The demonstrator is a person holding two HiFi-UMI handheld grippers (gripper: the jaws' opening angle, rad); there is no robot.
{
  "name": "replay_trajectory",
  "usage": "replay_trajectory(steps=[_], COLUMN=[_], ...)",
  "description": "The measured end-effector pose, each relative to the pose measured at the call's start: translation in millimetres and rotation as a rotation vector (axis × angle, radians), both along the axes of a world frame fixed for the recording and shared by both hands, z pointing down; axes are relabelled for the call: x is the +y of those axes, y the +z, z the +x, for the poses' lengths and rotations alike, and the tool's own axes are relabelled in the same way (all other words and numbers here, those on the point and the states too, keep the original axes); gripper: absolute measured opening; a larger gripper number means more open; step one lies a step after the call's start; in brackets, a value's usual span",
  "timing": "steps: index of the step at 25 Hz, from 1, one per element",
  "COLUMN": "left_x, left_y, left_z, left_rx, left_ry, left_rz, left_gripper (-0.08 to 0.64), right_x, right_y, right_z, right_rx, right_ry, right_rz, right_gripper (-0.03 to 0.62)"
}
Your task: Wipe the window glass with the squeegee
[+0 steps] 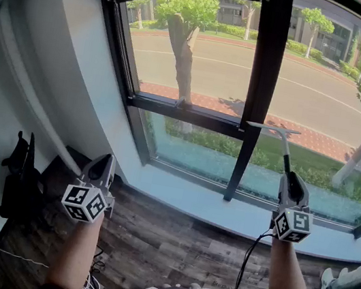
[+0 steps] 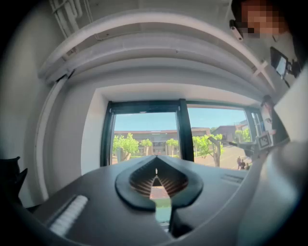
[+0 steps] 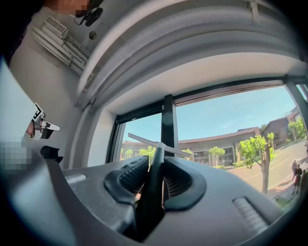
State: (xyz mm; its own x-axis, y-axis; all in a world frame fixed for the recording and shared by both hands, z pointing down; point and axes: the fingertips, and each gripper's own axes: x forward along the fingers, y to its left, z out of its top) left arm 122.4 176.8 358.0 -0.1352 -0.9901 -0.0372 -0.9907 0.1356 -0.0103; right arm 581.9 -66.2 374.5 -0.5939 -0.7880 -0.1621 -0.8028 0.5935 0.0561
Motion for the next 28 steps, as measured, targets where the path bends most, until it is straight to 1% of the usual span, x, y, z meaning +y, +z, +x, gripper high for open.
replay_trajectory(steps=[5, 8, 13, 17, 22, 28], left_x=[2, 2, 3, 1, -9, -26], left_y=[-3, -3, 2, 9, 15, 21], left_z=[0, 3, 7, 6, -16, -61], left_rx=[-0.007, -0.012, -0.021, -0.034, -0.039, -0.035], left_ry=[-0.013, -0.024, -0.049, -0.059, -0.052, -0.031], left_rz=[0.000, -0.001, -0.015, -0.031, -0.037, -0.028], left_gripper=[0.005, 0.005, 0.005, 0.005, 0.005, 0.005], right_x=[-8, -12, -15, -20, -30, -35], right_y=[8, 12, 12, 15, 22, 25], right_z=[2, 3, 5, 3, -7, -28], right_rx=[-0.018, -0.022, -0.068, -0.057, -0.052, -0.049], right_ry=[-0.021, -0.034, -0.079, -0.089, -0.054, 0.006], right_rz=[0.033, 0.031, 0.032, 0.047, 0.036, 0.041], right_gripper=[0.103, 0.104, 0.104, 0.104, 0.104, 0.104])
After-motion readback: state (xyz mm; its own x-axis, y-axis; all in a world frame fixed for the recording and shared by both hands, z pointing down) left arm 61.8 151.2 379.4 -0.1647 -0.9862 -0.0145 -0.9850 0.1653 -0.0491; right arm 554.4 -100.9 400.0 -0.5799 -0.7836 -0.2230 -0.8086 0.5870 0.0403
